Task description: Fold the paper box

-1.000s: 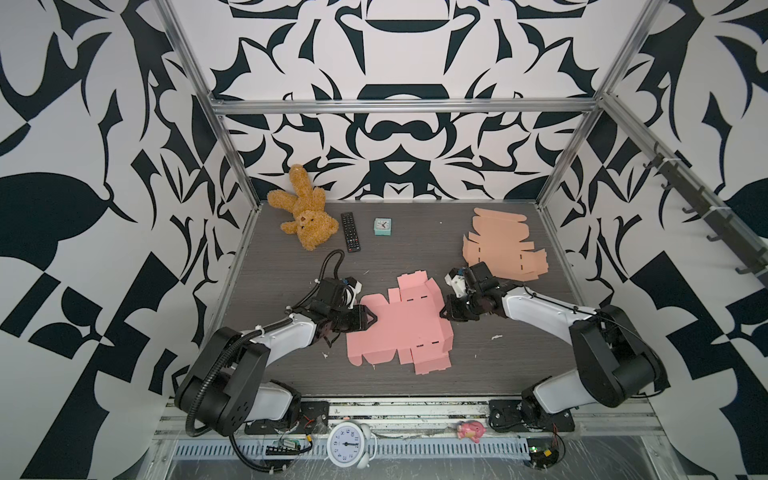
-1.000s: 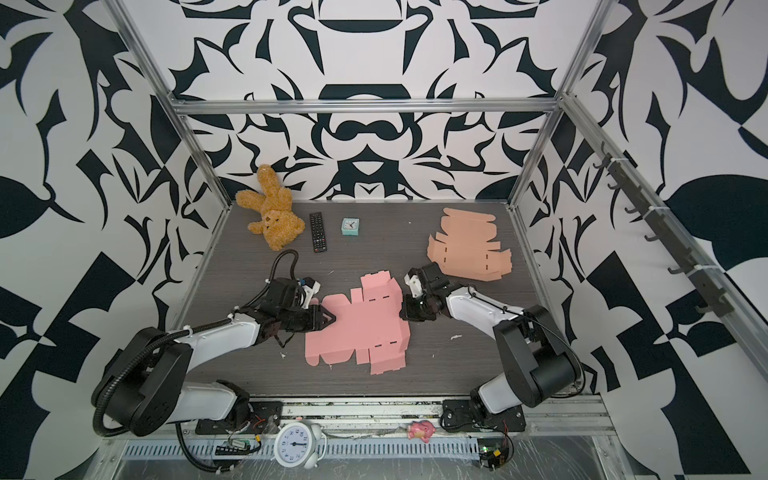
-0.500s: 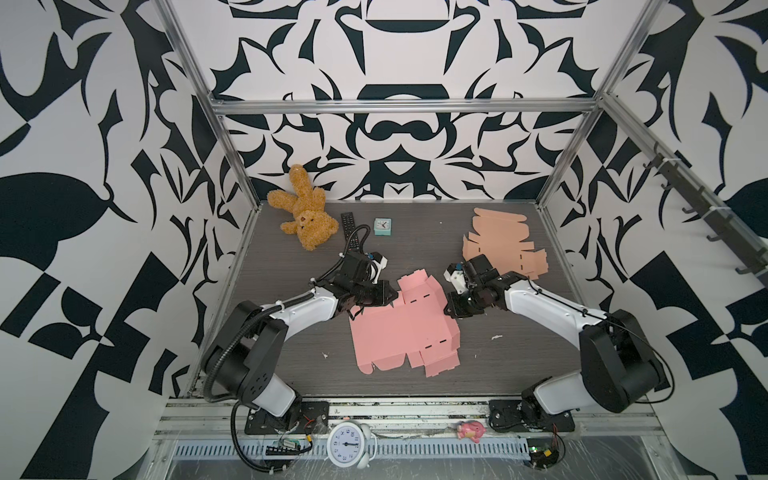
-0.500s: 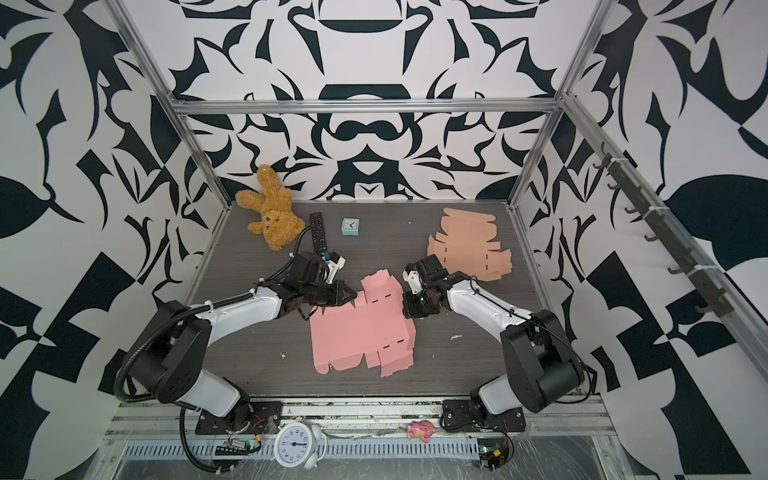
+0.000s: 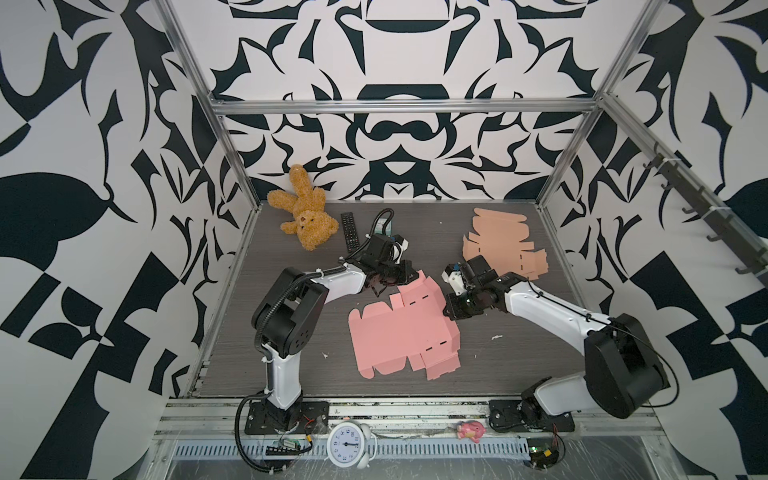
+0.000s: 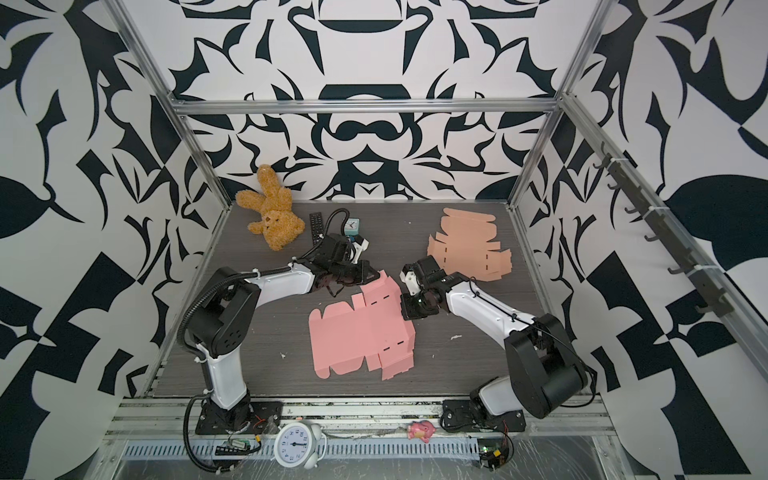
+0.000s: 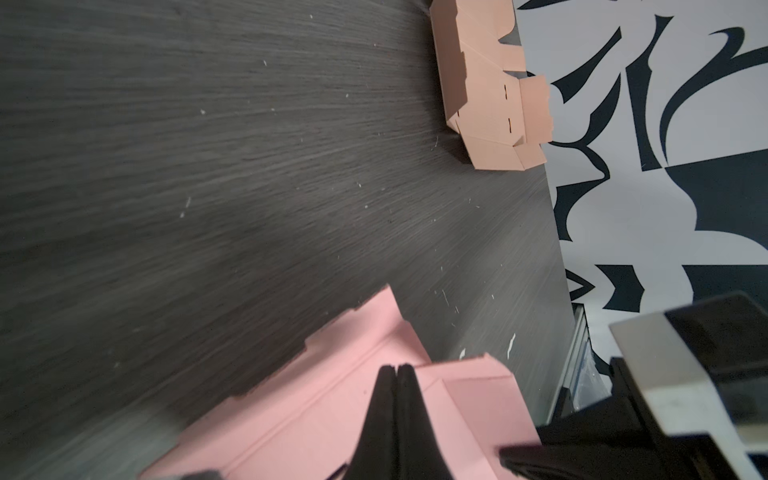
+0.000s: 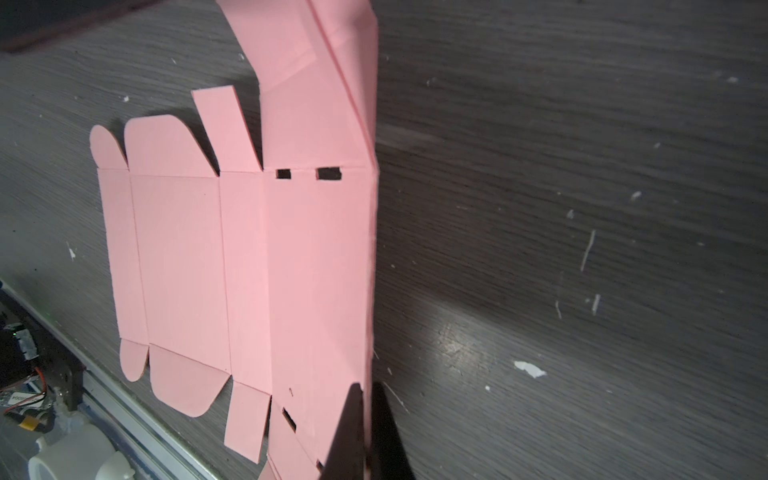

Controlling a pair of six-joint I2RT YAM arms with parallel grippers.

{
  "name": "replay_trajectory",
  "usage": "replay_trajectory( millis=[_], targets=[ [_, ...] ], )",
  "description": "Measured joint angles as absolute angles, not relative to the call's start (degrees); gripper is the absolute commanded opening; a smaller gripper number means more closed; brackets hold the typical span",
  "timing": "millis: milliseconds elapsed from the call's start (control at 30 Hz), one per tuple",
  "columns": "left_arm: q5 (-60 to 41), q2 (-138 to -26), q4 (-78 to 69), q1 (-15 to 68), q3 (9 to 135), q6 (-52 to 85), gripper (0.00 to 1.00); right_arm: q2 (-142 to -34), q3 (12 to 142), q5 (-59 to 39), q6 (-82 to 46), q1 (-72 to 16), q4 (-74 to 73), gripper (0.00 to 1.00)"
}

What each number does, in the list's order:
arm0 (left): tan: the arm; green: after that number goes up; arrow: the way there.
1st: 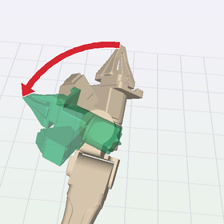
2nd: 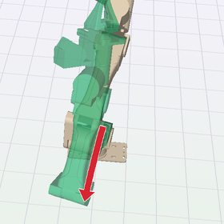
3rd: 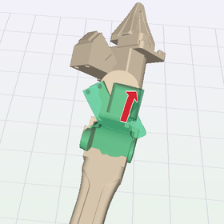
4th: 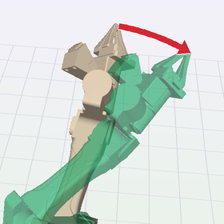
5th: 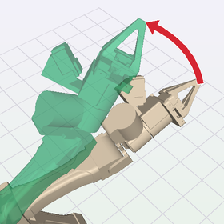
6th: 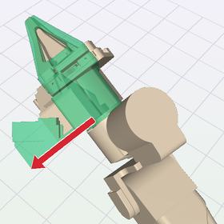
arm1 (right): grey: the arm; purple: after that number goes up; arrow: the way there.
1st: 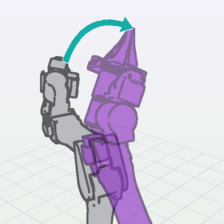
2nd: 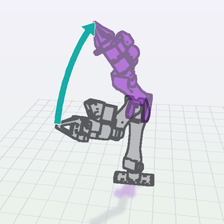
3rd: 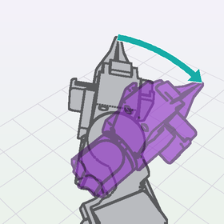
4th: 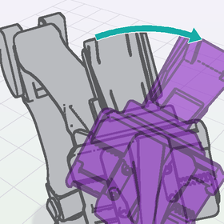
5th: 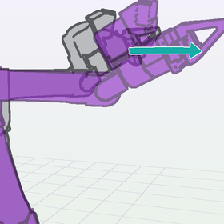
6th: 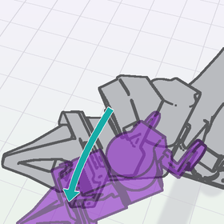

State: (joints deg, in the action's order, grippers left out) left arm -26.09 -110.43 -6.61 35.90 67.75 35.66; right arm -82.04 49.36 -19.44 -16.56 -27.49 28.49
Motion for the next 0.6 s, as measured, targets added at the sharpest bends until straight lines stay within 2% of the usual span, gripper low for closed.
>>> replay_trajectory(
  millis=[600],
  targets=[
    [-25.9,-113.5,-5.9,38.3,71.8,34.6,0.02,-81.7,49.4,-18.8,-16.8,-28.2,28.6,0.05]
  ],
)
